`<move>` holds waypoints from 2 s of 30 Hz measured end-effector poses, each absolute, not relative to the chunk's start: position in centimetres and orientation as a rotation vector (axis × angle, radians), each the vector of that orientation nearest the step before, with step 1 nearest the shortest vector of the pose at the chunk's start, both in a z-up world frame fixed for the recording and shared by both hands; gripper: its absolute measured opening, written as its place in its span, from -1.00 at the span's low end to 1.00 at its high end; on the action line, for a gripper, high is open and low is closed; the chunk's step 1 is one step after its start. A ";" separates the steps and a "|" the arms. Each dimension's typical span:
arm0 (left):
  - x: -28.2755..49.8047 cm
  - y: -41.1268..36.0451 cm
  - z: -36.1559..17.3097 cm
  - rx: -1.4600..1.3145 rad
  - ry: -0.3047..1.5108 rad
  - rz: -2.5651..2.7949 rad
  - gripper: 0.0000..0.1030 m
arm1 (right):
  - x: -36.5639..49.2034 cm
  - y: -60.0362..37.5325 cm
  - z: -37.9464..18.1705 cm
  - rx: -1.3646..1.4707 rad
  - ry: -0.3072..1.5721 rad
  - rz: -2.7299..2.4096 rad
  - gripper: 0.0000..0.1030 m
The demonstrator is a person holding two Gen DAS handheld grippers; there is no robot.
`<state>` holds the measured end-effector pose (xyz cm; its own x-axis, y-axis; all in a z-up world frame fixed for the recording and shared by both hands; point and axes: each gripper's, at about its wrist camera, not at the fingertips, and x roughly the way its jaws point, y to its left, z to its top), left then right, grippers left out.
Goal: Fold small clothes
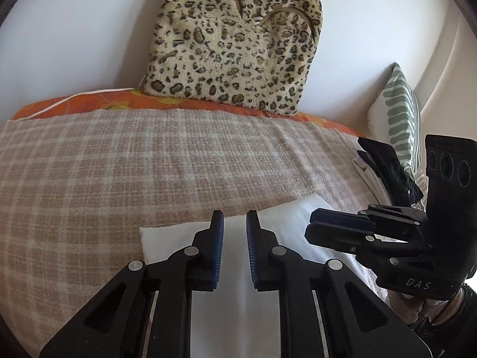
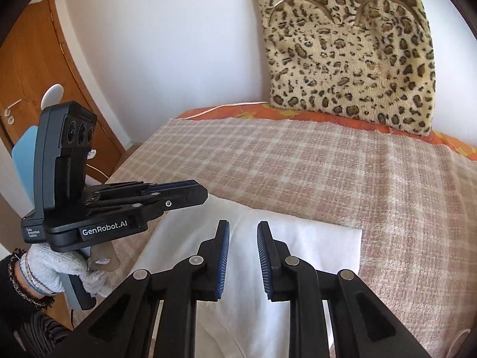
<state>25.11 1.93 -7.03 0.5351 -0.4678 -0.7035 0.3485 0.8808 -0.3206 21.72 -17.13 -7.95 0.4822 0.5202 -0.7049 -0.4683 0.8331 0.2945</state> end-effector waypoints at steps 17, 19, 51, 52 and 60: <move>24.5 2.4 -9.4 0.022 0.930 -0.362 -0.76 | 23.4 -16.2 -10.8 0.038 1.037 0.512 -0.69; 23.6 3.8 -8.9 -0.013 0.912 -0.381 -0.76 | 23.3 -17.4 -10.2 0.032 1.010 0.477 -0.65; 7.6 7.4 -7.2 -0.249 0.973 -0.431 0.07 | 18.4 -25.4 -7.7 0.191 0.931 0.570 0.27; 7.8 7.6 -7.1 -0.291 0.974 -0.436 0.07 | 18.5 -25.8 -7.6 0.208 0.917 0.565 0.39; 10.1 10.1 -8.6 -0.604 1.003 -0.397 0.07 | 20.2 -27.3 -9.1 0.344 0.920 0.575 0.68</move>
<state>10.08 10.10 -8.60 0.4884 -0.5700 -0.6607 0.0372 0.7700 -0.6369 20.19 -27.27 -9.10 0.4722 0.6010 -0.6449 -0.3170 0.7984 0.5119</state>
